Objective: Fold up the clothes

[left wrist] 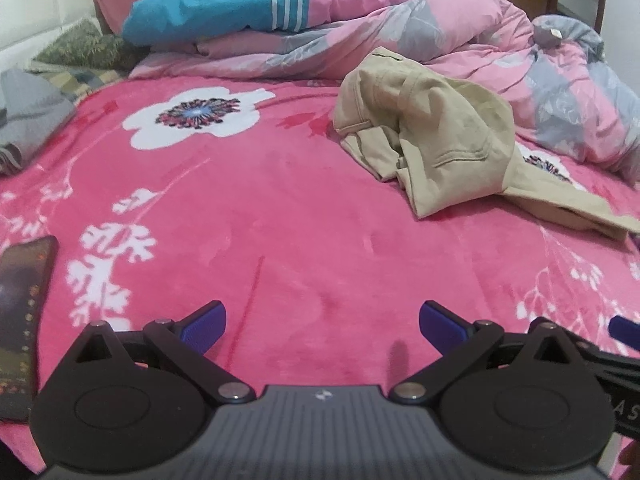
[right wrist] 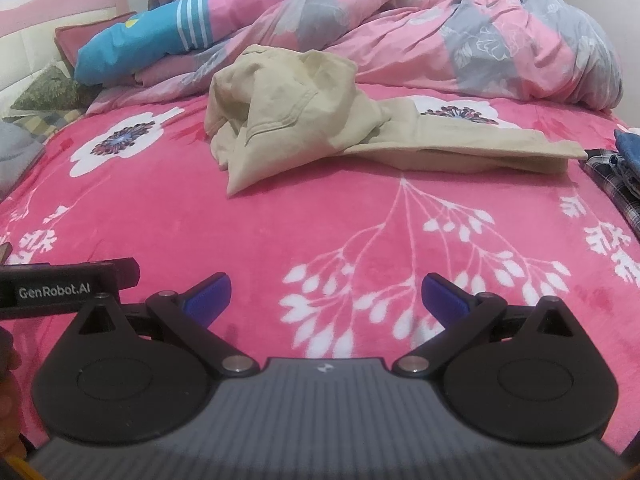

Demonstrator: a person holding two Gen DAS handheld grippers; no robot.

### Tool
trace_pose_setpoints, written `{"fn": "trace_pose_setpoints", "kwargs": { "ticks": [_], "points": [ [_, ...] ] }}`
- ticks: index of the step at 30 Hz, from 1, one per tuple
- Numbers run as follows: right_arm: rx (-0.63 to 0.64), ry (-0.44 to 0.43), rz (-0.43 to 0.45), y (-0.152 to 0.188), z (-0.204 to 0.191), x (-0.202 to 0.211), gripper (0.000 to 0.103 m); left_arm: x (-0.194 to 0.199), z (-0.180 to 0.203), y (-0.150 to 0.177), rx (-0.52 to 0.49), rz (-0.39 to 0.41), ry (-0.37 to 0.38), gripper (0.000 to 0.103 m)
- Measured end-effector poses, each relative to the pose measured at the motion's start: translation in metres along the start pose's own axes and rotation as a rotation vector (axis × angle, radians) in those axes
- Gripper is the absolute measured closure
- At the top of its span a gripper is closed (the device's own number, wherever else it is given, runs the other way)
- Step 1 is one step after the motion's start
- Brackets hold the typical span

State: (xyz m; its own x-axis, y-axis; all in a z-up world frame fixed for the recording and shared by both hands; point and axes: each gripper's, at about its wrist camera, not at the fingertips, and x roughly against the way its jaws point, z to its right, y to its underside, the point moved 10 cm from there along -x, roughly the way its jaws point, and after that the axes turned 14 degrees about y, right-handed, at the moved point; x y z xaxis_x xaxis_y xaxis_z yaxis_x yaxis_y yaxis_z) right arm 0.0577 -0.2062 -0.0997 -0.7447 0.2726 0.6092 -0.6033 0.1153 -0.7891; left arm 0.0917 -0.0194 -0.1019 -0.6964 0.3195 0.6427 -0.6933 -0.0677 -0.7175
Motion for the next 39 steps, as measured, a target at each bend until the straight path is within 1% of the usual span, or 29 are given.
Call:
{"fn": "trace_pose_setpoints", "kwargs": {
  "ticks": [4, 9, 12, 16, 19, 22, 26, 29, 30, 32, 34, 35, 36, 37, 38, 39],
  "points": [
    [-0.009, -0.009, 0.018, -0.002, 0.001, -0.003, 0.001, -0.006, -0.002, -0.002, 0.042, 0.02, 0.035, 0.0],
    [-0.025, -0.024, 0.072, -0.015, 0.008, -0.008, 0.001, -0.017, -0.002, -0.011, 0.099, 0.06, 0.118, 0.0],
    [-0.045, -0.04, 0.092, -0.027, 0.014, -0.015, 0.001, -0.026, -0.003, -0.022, 0.117, 0.075, 0.152, 0.0],
    [-0.057, -0.062, 0.11, -0.05, 0.018, -0.03, 0.001, -0.042, -0.003, -0.045, 0.085, 0.089, 0.153, 0.0],
    [-0.05, -0.091, 0.13, -0.079, 0.017, -0.046, 0.001, -0.057, -0.003, -0.065, 0.042, 0.105, 0.147, 0.0],
    [-0.047, -0.141, 0.158, -0.113, 0.013, -0.063, 0.001, -0.074, 0.0, -0.084, 0.006, 0.113, 0.15, 0.0],
    [-0.037, -0.204, 0.145, -0.148, 0.001, -0.101, 0.001, -0.097, 0.01, -0.101, -0.047, 0.114, 0.172, 0.001],
    [-0.029, -0.252, 0.132, -0.175, -0.008, -0.129, 0.001, -0.112, 0.022, -0.106, -0.097, 0.102, 0.204, 0.008],
    [-0.026, -0.268, 0.128, -0.183, -0.011, -0.139, 0.001, -0.118, 0.027, -0.106, -0.112, 0.091, 0.217, 0.009],
    [-0.021, -0.299, 0.12, -0.201, -0.016, -0.158, 0.001, -0.128, 0.035, -0.103, -0.129, 0.068, 0.25, 0.015],
    [-0.016, -0.331, 0.111, -0.218, -0.022, -0.177, 0.001, -0.136, 0.042, -0.099, -0.139, 0.044, 0.28, 0.027],
    [-0.013, -0.347, 0.107, -0.227, -0.025, -0.186, 0.002, -0.139, 0.045, -0.097, -0.141, 0.031, 0.291, 0.029],
    [-0.009, -0.358, 0.094, -0.232, -0.028, -0.195, 0.002, -0.142, 0.047, -0.095, -0.142, 0.021, 0.295, 0.034],
    [-0.005, -0.367, 0.077, -0.235, -0.032, -0.204, 0.002, -0.144, 0.048, -0.094, -0.143, 0.014, 0.295, 0.035],
    [-0.004, -0.382, 0.055, -0.237, -0.035, -0.212, 0.005, -0.146, 0.049, -0.093, -0.147, 0.012, 0.29, 0.036],
    [-0.01, -0.399, 0.018, -0.237, -0.038, -0.22, 0.01, -0.147, 0.05, -0.093, -0.153, 0.015, 0.281, 0.039]
  ]
}}
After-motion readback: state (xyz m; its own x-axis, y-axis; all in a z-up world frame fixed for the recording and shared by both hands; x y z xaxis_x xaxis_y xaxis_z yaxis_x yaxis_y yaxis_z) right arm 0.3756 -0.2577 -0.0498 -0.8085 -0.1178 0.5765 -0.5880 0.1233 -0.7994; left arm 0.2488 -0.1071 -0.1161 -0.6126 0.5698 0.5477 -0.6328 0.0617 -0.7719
